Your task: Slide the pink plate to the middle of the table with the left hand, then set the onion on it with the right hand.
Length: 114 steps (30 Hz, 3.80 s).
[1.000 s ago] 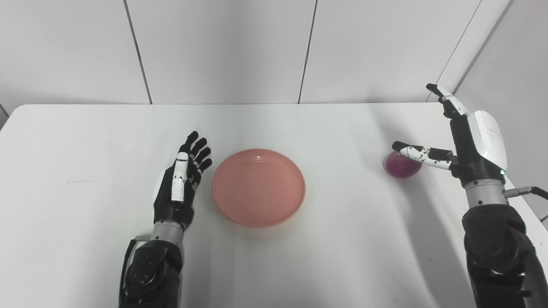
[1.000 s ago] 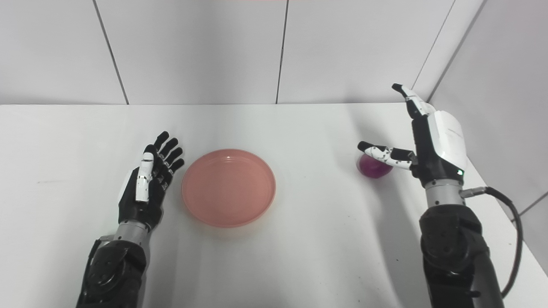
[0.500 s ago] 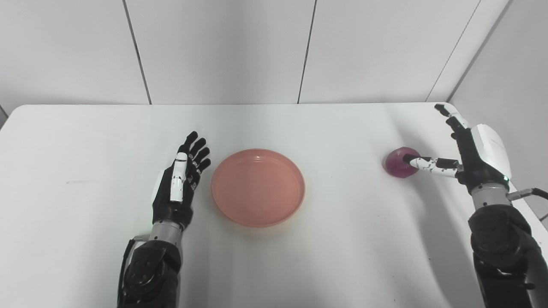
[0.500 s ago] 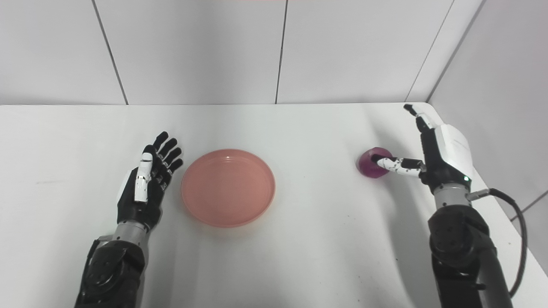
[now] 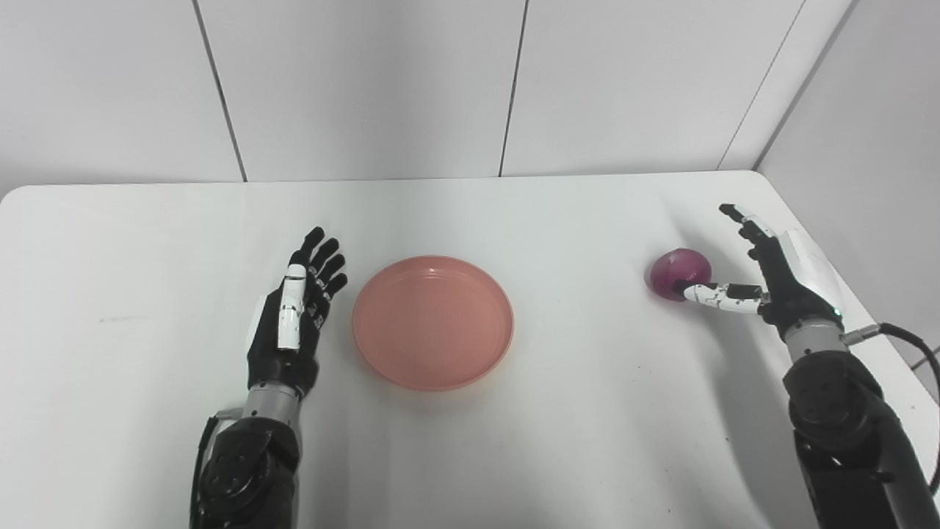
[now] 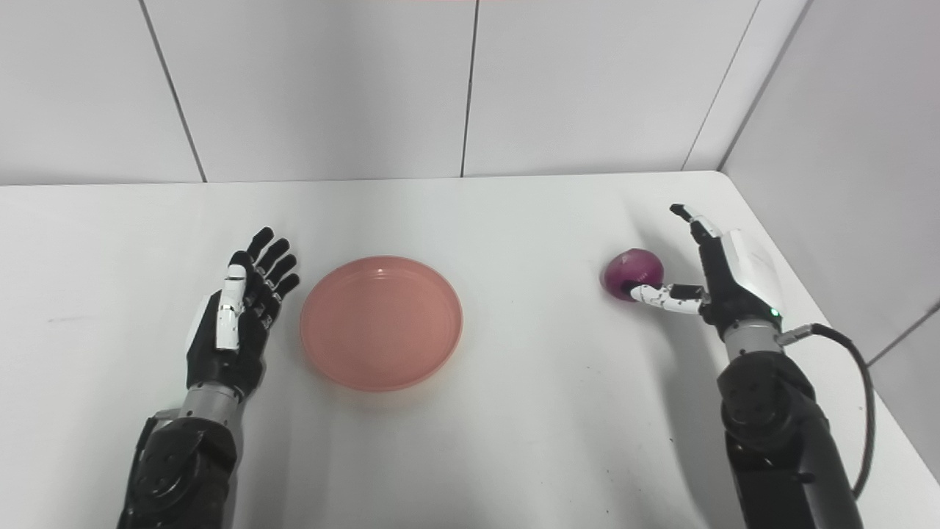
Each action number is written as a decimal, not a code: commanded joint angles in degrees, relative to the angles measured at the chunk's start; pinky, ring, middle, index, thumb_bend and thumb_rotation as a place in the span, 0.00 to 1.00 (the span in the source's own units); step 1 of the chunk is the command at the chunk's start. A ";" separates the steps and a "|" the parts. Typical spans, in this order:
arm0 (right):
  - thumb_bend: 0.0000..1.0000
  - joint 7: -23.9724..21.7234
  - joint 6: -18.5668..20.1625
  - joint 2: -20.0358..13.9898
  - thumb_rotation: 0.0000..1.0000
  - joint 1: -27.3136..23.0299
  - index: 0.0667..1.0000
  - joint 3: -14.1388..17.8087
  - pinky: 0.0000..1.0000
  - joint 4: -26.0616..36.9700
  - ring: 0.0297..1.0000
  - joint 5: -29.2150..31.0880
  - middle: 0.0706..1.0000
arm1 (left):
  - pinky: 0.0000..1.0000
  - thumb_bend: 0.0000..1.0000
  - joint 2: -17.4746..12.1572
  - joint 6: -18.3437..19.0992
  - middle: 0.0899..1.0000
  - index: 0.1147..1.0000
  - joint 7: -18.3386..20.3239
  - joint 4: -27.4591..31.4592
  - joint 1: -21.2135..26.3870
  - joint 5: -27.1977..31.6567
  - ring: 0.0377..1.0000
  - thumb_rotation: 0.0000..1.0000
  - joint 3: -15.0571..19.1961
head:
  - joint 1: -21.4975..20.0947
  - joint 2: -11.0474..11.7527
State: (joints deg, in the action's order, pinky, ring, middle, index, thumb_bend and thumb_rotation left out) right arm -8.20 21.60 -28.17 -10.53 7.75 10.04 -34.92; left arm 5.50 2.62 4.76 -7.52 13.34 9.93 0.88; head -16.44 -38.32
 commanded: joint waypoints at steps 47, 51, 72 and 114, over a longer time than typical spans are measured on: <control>1.00 2.55 1.86 -3.11 0.42 -6.84 0.91 -5.62 0.79 -11.33 0.88 2.67 0.91 | 0.91 0.46 -0.73 1.20 0.93 0.91 0.80 -0.27 -1.36 0.96 0.92 1.00 0.62 | -0.68 -0.14; 1.00 2.81 1.88 -3.44 0.42 -7.09 0.92 -5.81 0.80 -12.24 0.89 3.14 0.92 | 0.91 0.46 -0.71 1.49 0.93 0.91 0.71 -0.08 -1.34 0.96 0.92 1.00 0.59 | -0.62 -0.15; 1.00 -1.87 5.24 -4.14 0.38 -7.28 0.85 -6.59 0.72 -9.90 0.82 2.77 0.85 | 0.91 0.46 -0.63 1.91 0.92 0.90 0.32 0.46 -1.43 0.56 0.92 1.00 0.51 | -0.23 -0.15; 0.60 2.23 -1.95 -5.38 0.12 -8.28 0.46 -10.18 0.48 -14.15 0.51 3.74 0.53 | 0.91 0.46 -0.48 1.51 0.93 0.90 0.53 0.21 -1.72 1.18 0.92 1.00 0.75 | -0.16 -0.35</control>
State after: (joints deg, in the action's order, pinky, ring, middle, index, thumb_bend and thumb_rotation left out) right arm -6.54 22.00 -32.63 -18.24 -2.46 -3.82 -31.18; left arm 4.86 3.01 5.59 -6.87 12.79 10.54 1.47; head -16.61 -38.76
